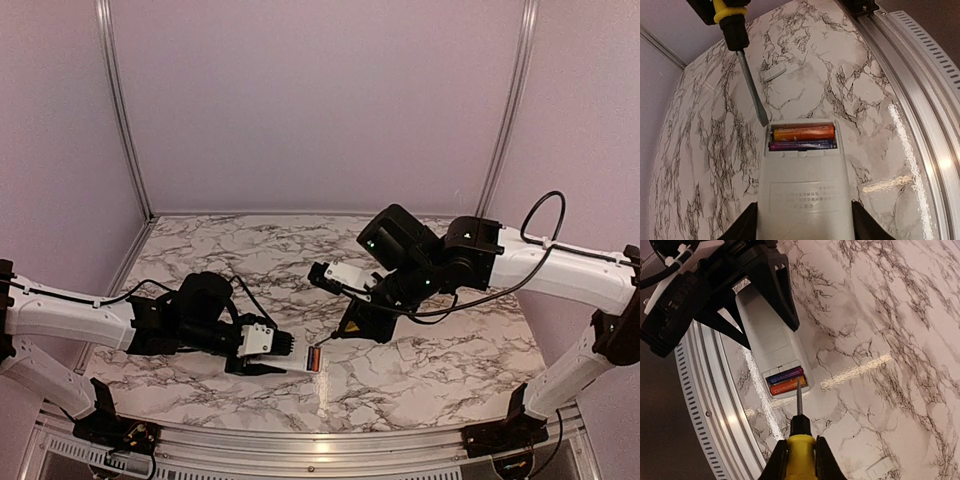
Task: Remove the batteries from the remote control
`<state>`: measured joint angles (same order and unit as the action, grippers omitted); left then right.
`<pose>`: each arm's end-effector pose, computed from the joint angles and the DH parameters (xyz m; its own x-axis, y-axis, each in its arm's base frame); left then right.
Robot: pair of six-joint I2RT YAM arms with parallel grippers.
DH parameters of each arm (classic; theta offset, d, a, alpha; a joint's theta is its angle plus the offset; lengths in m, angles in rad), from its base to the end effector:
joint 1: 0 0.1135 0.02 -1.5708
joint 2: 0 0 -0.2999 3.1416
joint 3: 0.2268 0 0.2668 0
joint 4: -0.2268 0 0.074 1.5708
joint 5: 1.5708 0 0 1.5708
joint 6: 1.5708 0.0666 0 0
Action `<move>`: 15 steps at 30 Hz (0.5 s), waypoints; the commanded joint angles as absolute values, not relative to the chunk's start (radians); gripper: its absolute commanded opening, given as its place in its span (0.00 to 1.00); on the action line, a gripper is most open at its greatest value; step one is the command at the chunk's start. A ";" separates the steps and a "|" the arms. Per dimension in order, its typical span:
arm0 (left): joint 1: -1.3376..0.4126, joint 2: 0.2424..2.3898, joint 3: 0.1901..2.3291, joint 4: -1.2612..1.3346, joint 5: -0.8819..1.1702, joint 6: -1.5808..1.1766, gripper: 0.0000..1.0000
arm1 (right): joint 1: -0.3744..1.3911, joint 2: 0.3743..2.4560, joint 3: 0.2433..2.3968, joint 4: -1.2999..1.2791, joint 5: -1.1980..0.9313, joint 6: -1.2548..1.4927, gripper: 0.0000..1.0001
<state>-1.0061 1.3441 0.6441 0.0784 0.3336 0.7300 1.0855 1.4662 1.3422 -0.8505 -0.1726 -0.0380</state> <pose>0.1429 -0.2663 0.2044 0.3951 0.5538 -0.7330 0.9088 -0.1188 0.4000 0.1450 0.2994 0.3236 -0.3509 -0.7456 -0.5666 -0.9304 0.3462 0.1207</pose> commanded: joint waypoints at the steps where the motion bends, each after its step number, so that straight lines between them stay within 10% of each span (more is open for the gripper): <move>1: -1.005 1.344 0.672 0.099 0.373 0.702 0.00 | 1.093 1.484 1.355 -0.821 -0.159 -0.051 0.00; 15: -1.005 1.348 0.669 0.110 0.397 0.675 0.00 | 1.111 1.501 1.352 -0.809 -0.170 -0.061 0.00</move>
<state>-1.0061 1.3441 0.6441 0.0788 0.3683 0.6918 1.0882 1.4868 1.3422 -0.8375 -0.1715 -0.0494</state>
